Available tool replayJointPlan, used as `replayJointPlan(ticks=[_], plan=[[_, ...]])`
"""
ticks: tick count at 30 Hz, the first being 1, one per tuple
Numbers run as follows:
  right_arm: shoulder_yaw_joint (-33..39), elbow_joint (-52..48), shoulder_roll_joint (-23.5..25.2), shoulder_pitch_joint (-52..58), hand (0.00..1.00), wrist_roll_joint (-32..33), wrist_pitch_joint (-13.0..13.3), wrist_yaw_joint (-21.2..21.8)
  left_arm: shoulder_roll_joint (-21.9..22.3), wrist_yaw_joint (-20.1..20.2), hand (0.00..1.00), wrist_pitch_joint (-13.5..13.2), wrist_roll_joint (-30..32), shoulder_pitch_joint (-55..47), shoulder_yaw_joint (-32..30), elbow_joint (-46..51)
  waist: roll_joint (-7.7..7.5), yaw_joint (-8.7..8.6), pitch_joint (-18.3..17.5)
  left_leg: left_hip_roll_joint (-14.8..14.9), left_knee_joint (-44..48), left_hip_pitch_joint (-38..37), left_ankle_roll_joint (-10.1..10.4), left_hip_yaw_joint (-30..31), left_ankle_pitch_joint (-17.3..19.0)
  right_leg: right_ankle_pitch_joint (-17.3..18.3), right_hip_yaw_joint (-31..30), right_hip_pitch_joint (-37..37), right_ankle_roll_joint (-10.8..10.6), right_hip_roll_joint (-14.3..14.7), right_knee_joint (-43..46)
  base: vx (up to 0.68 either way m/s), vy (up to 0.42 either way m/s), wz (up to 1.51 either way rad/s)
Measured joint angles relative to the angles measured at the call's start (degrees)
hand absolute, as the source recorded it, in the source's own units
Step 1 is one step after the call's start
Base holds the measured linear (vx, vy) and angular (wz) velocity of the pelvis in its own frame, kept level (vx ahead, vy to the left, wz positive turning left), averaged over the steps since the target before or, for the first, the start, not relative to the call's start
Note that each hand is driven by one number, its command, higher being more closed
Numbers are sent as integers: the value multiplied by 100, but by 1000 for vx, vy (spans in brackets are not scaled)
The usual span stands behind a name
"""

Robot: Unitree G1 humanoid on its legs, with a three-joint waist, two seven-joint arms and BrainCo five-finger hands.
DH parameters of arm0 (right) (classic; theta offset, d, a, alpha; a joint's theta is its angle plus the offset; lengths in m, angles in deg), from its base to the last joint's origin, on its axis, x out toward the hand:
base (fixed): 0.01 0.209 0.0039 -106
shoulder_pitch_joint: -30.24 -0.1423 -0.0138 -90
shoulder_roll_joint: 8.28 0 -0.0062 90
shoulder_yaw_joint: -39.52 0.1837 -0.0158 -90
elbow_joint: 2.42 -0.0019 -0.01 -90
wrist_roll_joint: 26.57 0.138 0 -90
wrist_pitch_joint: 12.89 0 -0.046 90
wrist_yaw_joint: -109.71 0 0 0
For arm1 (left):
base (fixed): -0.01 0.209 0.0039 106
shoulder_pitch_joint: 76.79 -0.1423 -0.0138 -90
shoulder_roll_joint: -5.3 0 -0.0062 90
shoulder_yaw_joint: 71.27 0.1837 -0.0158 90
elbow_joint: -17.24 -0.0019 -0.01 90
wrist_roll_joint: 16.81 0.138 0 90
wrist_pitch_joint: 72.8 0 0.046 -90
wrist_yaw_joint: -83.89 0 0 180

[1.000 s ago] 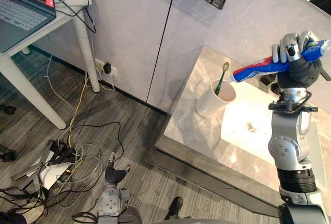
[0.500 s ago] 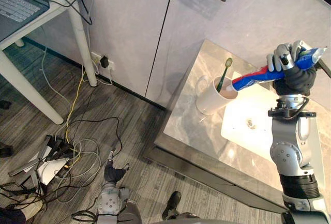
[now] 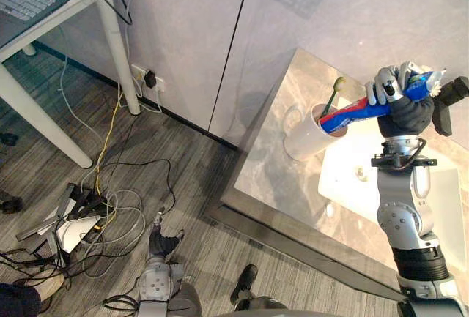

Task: Organize washtable

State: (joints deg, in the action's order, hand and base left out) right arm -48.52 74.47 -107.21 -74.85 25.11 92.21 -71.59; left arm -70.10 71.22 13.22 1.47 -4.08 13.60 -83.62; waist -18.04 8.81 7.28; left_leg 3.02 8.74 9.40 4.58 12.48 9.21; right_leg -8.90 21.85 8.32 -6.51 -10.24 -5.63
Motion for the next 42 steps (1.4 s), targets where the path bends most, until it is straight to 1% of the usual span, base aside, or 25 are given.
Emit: replayJointPlan(ticks=[7, 8, 31, 33, 35, 39, 40, 41, 42], plan=[[-3, 100, 33, 0, 100, -3, -30, -16, -1, 1, 0, 0, -92, 34, 0, 0, 21, 0, 21, 3, -34, 58, -2, 2, 2, 0, 8, 12, 0, 0, 0, -24, -8, 0], [-3, 101, 33, 0, 0, -3, -32, -28, -1, 0, 0, 0, -121, 42, 0, 0, 22, 0, 22, 3, -28, 58, -2, 2, 2, 0, 8, 13, 0, 0, 0, 0, 0, 0], [49, 88, 36, -1, 0, 0, -44, -16, -29, -4, 0, 1, -172, 108, 10, -60, 22, -31, 23, 15, -27, -92, 1, -133, 7, -5, -133, 14, 6, 6, 33, -2, 0, -2], [175, 37, 36, 5, 0, 0, -43, -17, -62, -7, 0, 2, -172, 129, 12, -64, 23, -67, 24, 19, -25, -143, -1, -177, 18, -5, -182, 12, 6, 3, 76, -25, 3, -10], [473, -67, 36, 11, 0, 0, -41, -19, -106, -12, 0, 5, -172, 170, 3, -97, 22, -89, 24, 18, -22, -169, -2, -192, 18, -5, -197, 8, 6, 0, 98, -18, -1, -3], [1571, -494, 43, 107, 0, -6, 38, -103, -108, -32, 0, 13, -172, 176, -38, -98, 21, -175, 23, 20, -15, -244, -13, -291, 26, -5, -303, 10, 6, -5, 154, -30, 0, -13], [2038, -577, 85, 107, 0, -18, 125, -162, -103, -38, 0, 16, -173, 180, -76, -102, 21, -188, 23, 18, -13, -278, -19, -333, 31, -5, -330, 7, 6, -6, 161, -28, 3, -14], [2271, -599, 123, 107, 0, -42, 225, -232, -103, -56, 0, 16, -173, 184, -96, -110, 21, -193, 23, 19, -14, -300, -18, -359, 36, -5, -339, 4, 7, -5, 164, -33, 3, -20], [2753, -630, 208, 111, 0, -61, 403, -379, -97, -123, 0, 15, -173, 222, -158, -188, 35, -203, 17, 21, -3, -328, -23, -412, 49, -5, -391, 2, 7, -1, 166, -37, 7, -20]])
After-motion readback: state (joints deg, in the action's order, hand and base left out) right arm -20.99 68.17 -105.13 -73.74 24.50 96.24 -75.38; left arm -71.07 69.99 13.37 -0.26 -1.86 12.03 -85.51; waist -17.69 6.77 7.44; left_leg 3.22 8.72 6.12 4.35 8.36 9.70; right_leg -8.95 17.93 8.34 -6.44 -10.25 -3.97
